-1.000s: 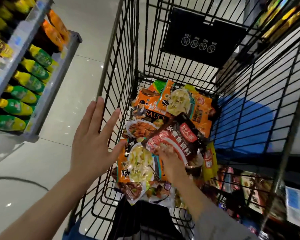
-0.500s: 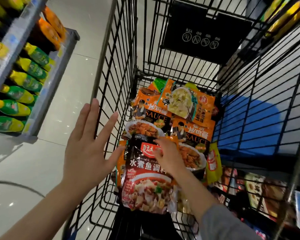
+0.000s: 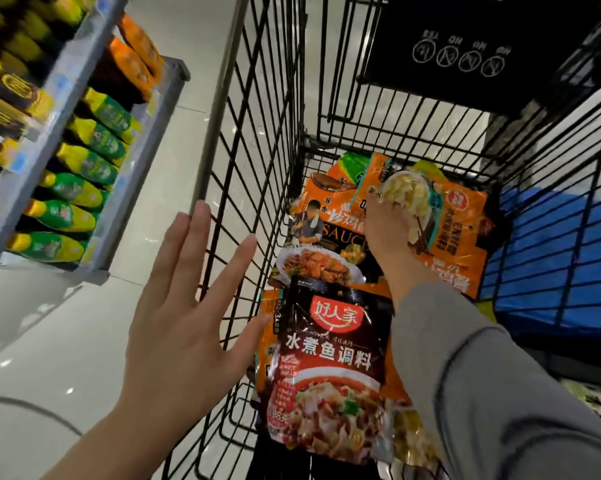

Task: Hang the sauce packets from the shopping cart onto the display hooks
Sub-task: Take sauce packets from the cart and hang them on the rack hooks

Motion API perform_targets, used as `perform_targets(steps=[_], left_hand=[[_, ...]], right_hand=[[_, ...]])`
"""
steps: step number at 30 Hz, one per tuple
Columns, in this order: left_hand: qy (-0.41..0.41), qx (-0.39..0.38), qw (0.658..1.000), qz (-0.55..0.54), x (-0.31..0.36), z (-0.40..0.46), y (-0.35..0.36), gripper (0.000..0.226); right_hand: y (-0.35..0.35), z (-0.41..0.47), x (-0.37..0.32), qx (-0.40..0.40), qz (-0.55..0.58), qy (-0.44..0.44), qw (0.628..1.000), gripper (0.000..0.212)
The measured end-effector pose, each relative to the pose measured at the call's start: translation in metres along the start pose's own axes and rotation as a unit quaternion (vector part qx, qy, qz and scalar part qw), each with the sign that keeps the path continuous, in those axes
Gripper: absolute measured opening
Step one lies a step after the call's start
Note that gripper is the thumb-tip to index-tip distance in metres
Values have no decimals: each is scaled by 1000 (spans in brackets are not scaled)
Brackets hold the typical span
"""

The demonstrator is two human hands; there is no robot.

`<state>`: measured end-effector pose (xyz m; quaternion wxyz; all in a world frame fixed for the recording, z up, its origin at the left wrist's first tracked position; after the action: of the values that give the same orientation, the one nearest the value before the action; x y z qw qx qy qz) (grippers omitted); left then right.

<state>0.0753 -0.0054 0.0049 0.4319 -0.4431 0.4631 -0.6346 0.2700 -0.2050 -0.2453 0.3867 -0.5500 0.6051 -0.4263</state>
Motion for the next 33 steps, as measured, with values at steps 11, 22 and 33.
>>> perform_targets(steps=[11, 22, 33], left_hand=[[-2, 10, 1000, -26, 0, 2, -3, 68], [17, 7, 1000, -14, -3, 1, 1, 70], [17, 1, 1000, 11, -1, 2, 1, 70]], right_hand=[[-72, -142, 69, 47, 268, -69, 960, 19], [19, -280, 80, -172, 36, -68, 982, 27], [44, -239, 18, -301, 50, -12, 952, 97]])
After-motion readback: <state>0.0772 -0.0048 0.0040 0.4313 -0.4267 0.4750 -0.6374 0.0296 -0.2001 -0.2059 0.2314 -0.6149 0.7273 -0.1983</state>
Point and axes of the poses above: each hand's wrist, its own z-axis towards the middle knuckle, its own y-axis out of the palm, x = y × z, the point moved 5 cm from there along z, towards the middle knuckle, and after that the axes turned 11 degrees about y, right-handed, at the moved point
